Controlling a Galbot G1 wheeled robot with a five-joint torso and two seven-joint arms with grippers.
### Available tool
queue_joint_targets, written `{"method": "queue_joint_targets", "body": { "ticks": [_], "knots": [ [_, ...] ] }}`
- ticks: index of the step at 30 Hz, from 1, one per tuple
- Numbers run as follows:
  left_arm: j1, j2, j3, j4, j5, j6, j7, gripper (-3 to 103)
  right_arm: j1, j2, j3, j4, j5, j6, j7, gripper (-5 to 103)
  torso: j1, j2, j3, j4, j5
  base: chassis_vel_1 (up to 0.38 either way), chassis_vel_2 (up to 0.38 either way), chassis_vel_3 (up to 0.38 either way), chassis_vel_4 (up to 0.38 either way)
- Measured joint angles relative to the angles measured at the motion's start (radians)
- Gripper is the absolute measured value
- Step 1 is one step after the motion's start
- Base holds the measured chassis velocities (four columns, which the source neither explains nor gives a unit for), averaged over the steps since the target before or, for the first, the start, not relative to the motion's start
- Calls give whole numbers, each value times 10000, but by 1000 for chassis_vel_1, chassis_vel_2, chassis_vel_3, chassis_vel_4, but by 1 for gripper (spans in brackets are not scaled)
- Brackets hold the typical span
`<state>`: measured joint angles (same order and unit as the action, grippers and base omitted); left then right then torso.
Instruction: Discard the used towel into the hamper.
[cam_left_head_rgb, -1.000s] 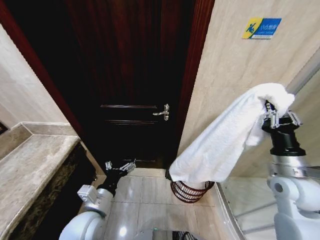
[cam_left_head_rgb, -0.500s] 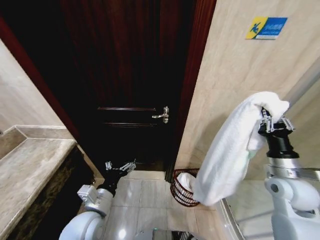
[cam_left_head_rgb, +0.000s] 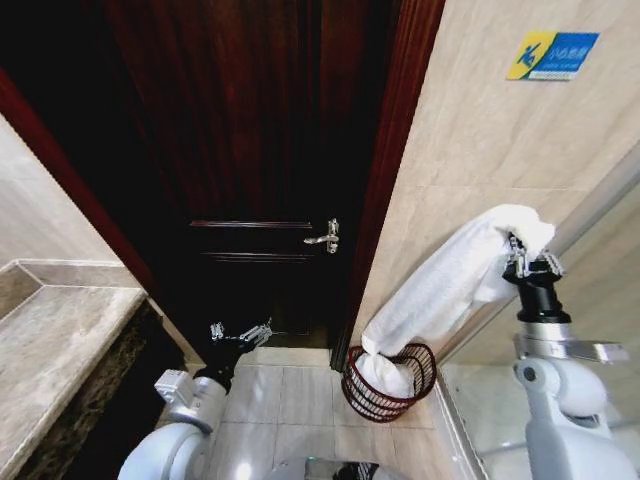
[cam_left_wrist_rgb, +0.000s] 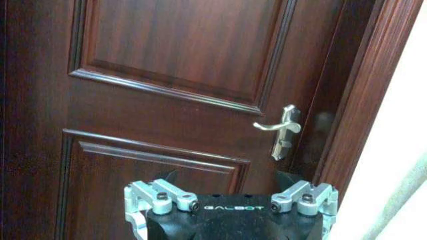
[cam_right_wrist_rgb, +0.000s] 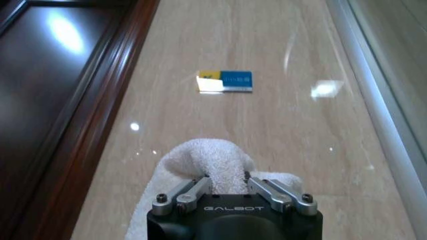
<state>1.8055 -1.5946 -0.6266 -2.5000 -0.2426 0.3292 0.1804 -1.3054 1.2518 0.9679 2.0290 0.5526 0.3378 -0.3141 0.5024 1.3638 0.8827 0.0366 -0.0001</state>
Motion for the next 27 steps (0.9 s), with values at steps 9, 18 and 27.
{"method": "queue_joint_targets", "body": {
  "ticks": [9, 18, 27],
  "knots": [
    [0, 0, 0, 0, 0, 0, 0, 99, 47, 167, -243, -724, -221, 471, -197, 12, 8, -1, 4, 1, 1, 0, 0, 0, 0],
    [0, 0, 0, 0, 0, 0, 0, 99, 5, 387, -488, -1414, -343, 912, -453, 12, 7, 0, 4, 1, -1, 0, 0, 0, 0],
    [-1, 0, 0, 0, 0, 0, 0, 99, -9, 707, -757, -2335, -790, 1310, -558, 12, 8, 1, 5, 0, 3, 0, 0, 0, 0]
  ]
}}
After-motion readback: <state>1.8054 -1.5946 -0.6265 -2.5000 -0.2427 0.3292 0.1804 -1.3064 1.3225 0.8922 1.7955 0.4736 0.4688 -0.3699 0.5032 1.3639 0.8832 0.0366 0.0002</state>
